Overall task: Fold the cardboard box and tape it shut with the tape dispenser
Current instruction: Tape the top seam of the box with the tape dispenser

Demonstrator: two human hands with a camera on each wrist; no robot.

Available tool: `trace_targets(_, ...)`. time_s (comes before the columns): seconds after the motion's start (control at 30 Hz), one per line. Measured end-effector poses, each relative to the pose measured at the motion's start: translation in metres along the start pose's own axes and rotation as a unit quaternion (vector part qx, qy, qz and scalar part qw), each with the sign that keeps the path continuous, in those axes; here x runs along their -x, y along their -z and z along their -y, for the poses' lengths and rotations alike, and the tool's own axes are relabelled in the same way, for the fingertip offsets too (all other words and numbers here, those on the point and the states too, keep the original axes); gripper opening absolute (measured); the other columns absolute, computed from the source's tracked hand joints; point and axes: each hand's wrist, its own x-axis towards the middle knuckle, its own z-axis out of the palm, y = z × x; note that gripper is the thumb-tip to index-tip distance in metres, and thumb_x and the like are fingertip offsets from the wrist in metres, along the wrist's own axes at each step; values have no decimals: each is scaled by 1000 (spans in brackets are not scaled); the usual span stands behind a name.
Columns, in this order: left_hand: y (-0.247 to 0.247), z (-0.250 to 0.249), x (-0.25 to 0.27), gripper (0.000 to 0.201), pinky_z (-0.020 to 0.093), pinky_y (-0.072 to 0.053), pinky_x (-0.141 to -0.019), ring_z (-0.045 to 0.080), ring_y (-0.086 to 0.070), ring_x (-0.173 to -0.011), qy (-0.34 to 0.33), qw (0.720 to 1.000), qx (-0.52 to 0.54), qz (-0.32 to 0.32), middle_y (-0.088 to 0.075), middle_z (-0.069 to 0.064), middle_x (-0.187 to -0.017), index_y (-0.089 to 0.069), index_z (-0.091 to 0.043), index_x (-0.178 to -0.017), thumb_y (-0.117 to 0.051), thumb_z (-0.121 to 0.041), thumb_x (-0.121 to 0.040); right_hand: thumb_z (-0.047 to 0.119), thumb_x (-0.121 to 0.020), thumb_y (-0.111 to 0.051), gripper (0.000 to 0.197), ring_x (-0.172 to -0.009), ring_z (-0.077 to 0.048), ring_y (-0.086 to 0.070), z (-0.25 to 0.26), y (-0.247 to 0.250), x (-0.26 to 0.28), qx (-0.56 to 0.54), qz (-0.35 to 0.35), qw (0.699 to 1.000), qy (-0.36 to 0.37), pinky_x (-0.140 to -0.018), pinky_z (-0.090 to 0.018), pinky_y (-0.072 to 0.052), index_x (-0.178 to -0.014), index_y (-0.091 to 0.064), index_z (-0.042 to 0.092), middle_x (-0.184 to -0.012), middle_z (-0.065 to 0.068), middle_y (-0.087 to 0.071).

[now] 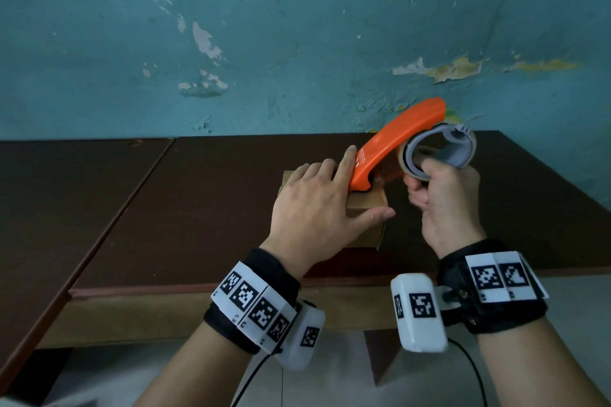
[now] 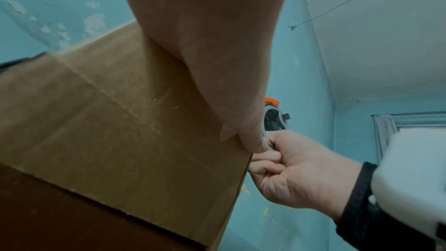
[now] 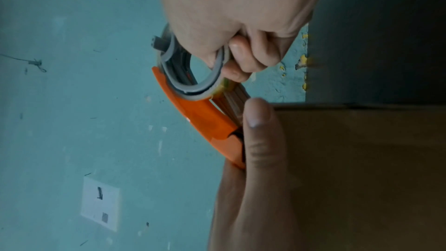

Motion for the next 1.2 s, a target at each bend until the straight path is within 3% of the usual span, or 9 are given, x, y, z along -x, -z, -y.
trace_targets(0.2,0,1,1,110,35,-45,-102,19,-66,-111,-9,1000,-11,-12,-67,-2,-115,-15,-17,-169,-23,-92,-88,-2,-89,-60,14,-46,-9,-50,1,7,-3,15,-17,1000,3,-36,-15,-31,-83,-64,9,-67,-6,-60)
trace_targets(0.57,4,0,-2,114,36,-40,-112,20,-58,-130,-1,1000,-10,25,-63,-1,-132,-26,-13,-165,-22,-94,-85,2,-88,-62,8,-42,-9,-51,5,12,-8,37,-40,998,22,-36,-15,-32,-84,-65,8,-65,-7,-62)
trace_targets(0.83,4,1,-3,113,36,-40,-110,19,-59,-125,-9,999,-13,34,-62,-3,-126,-13,-16,-168,-23,-94,-86,3,-90,-61,6,-44,-10,-53,5,14,-8,51,-45,997,41,-38,-17,-35,-90,-66,6,-69,-9,-63)
trace_targets(1.0,2,2,-2,119,36,-39,-113,19,-59,-127,-7,1000,-9,26,-63,-1,-133,-10,-9,-168,-22,-94,-85,3,-91,-60,12,-44,-9,-53,8,14,-8,41,-41,997,45,-39,-16,-35,-84,-65,12,-65,-5,-63)
trace_targets(1.1,2,0,-3,119,37,-39,-113,19,-59,-128,-6,999,-18,35,-62,-1,-134,-15,-8,-167,-20,-94,-85,1,-91,-58,10,-42,-9,-50,6,13,-9,35,-33,998,45,-36,-16,-32,-87,-65,8,-63,-6,-59)
trace_targets(1.2,5,3,-2,116,39,-39,-114,22,-58,-131,-4,998,-35,50,-61,2,-138,-32,-9,-162,-17,-94,-85,0,-90,-58,13,-42,-10,-48,8,16,-13,25,-63,997,36,-35,-16,-30,-83,-64,8,-61,-5,-57)
